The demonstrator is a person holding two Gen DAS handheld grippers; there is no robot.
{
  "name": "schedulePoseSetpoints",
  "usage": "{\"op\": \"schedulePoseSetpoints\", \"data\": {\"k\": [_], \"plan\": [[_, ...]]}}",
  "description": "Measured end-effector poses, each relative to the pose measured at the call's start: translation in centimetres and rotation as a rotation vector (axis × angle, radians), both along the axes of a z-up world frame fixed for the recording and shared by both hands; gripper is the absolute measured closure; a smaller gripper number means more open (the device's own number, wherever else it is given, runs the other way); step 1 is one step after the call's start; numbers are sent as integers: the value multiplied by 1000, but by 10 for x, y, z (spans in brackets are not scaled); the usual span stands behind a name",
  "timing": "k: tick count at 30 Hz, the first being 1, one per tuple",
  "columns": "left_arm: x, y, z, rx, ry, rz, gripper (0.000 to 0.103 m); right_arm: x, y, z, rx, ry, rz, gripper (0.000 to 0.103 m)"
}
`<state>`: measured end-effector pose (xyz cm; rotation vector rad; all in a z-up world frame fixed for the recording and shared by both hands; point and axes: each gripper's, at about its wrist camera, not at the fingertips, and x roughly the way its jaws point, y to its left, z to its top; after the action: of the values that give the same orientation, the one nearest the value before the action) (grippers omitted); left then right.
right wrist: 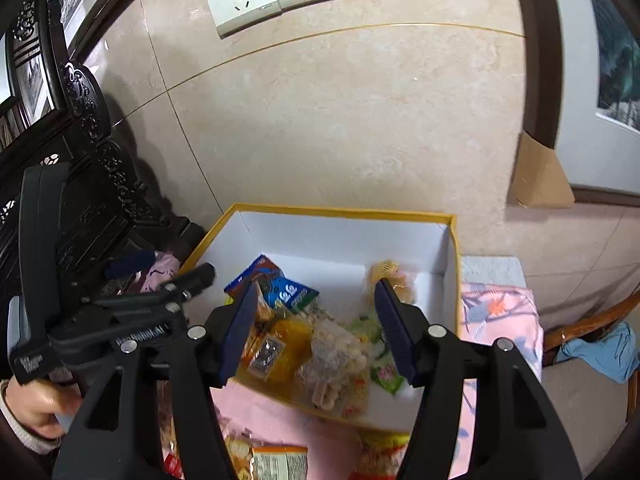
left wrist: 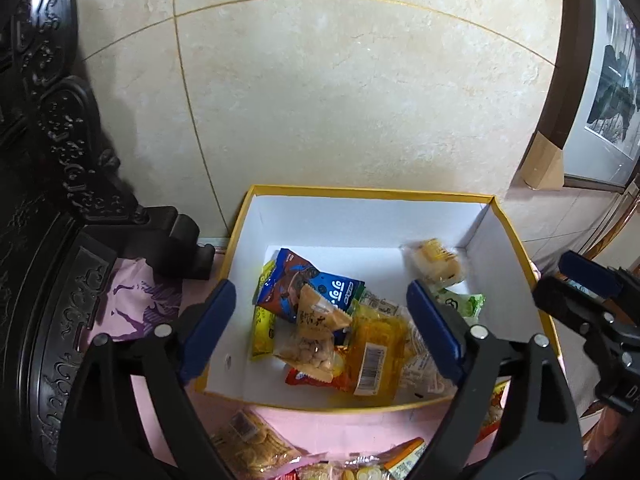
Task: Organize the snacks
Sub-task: 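Carry the bun and brown packet over the yellow box and open both tools, then grasp the white-red wafer bar with the right tool while the left tool grasps the blue-white packet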
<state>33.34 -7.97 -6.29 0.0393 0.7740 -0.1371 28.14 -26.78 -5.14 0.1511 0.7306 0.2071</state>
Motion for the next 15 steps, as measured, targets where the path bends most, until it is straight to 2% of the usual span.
{"op": "schedulePoseSetpoints", "data": {"k": [6, 15], "plan": [[-37, 13, -2, -9, -11, 5, 11, -44, -36, -18, -60, 58, -41, 41], [-105, 37, -28, -55, 15, 31, 10, -115, -66, -90, -102, 258, -137, 41]]}}
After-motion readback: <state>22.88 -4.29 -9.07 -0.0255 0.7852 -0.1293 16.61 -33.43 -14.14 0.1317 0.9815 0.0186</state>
